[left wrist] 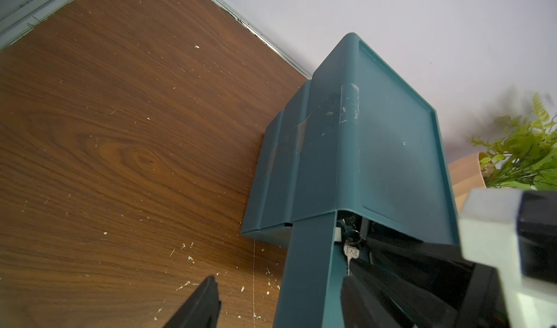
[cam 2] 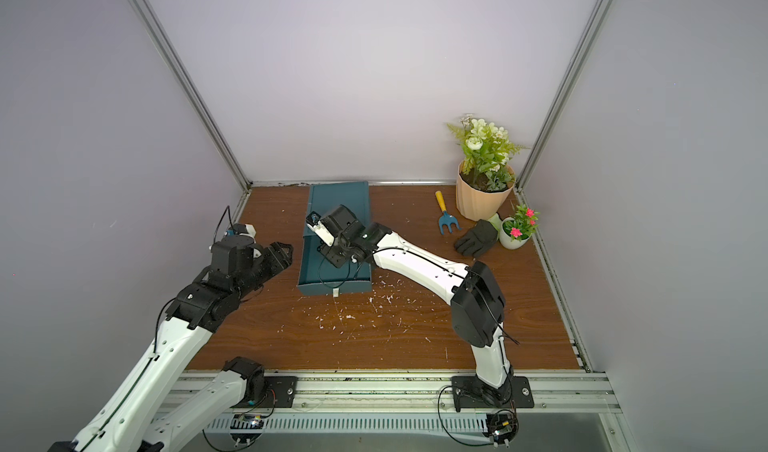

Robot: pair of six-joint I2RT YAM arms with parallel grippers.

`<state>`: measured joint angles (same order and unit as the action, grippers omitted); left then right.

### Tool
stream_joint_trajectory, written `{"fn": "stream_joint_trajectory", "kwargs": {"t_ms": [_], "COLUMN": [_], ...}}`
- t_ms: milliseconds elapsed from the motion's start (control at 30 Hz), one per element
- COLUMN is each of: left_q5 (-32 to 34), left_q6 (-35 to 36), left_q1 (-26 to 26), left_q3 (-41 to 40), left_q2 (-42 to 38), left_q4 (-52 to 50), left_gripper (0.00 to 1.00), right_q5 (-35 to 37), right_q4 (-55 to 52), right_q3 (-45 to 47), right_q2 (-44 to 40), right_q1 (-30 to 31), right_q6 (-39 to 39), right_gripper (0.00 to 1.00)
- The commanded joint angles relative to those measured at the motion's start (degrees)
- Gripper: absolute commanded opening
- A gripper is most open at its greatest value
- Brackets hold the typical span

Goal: Take the keys out of the drawer
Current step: Pick up the key from the drawer.

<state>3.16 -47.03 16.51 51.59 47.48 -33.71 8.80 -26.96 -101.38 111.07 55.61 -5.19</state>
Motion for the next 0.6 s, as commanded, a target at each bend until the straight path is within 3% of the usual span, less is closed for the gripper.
{"fn": "stream_joint_trajectory", "kwargs": {"t_ms": [0, 300, 567], "left_q5": [-0.5, -0.3, -1.0], "left_q6": [2.7, 5.8, 7.4], "left_q1": [-0.7, -0.6, -0.7], "left_q3": [2.5, 4.7, 5.7], "left_q2": [0.5, 1.4, 2.1], "left_q4": [-2.0, -3.2, -3.5], "left_gripper": [0.67, 0.68, 0.70], "right_q5": [3.7, 7.1, -4.0], "right_q4": [4.5, 5.0, 2.9], "right_q3": [-0.2, -0.2, 2.9], "right_q2": [0.5, 2.5, -1.0], "right_q1": [-0.4, -0.4, -0.3], "right_q6": [-0.2, 0.9, 3.9], "right_gripper": [0.39, 0.40, 0.27]}}
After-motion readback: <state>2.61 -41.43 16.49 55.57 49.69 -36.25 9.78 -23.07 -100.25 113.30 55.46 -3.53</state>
